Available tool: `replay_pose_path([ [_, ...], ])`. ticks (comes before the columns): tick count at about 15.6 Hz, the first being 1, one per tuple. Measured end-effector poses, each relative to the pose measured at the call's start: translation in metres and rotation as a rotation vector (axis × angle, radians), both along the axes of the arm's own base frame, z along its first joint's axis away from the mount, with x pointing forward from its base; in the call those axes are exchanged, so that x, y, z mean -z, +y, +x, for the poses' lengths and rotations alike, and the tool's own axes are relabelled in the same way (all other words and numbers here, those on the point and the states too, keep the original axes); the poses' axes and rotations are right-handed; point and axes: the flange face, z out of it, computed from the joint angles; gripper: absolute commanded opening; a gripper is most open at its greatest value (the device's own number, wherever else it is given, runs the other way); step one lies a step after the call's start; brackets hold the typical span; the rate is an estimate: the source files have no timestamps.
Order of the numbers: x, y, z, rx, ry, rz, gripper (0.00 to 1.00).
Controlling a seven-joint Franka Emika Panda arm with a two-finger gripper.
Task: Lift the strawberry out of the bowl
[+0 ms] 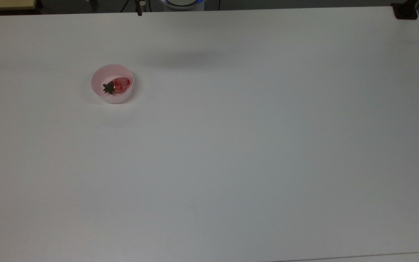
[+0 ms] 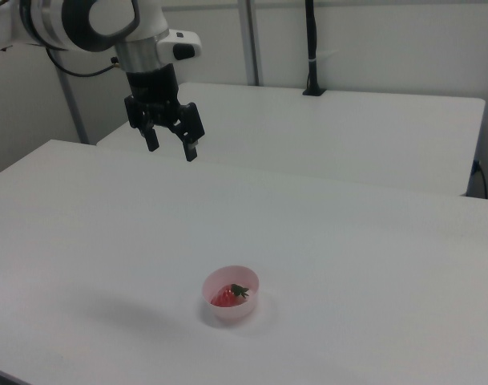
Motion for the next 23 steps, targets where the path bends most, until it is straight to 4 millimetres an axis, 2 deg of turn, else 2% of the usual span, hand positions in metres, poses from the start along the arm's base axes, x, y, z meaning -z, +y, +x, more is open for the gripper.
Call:
replay_pose_path([
  [12, 0.000, 0.000, 0.000, -0.001, 0.000, 0.000, 1.00],
  [14, 0.002, -0.005, -0.001, -0.043, 0.007, -0.002, 1.00],
  [16, 0.008, -0.019, -0.004, -0.159, 0.030, -0.012, 0.95],
  [19, 0.029, -0.054, -0.010, -0.235, 0.096, -0.047, 0.99],
  [21, 0.060, -0.071, -0.015, -0.198, 0.173, -0.087, 0.98],
  [23, 0.101, -0.078, -0.013, -0.109, 0.188, -0.112, 0.88],
])
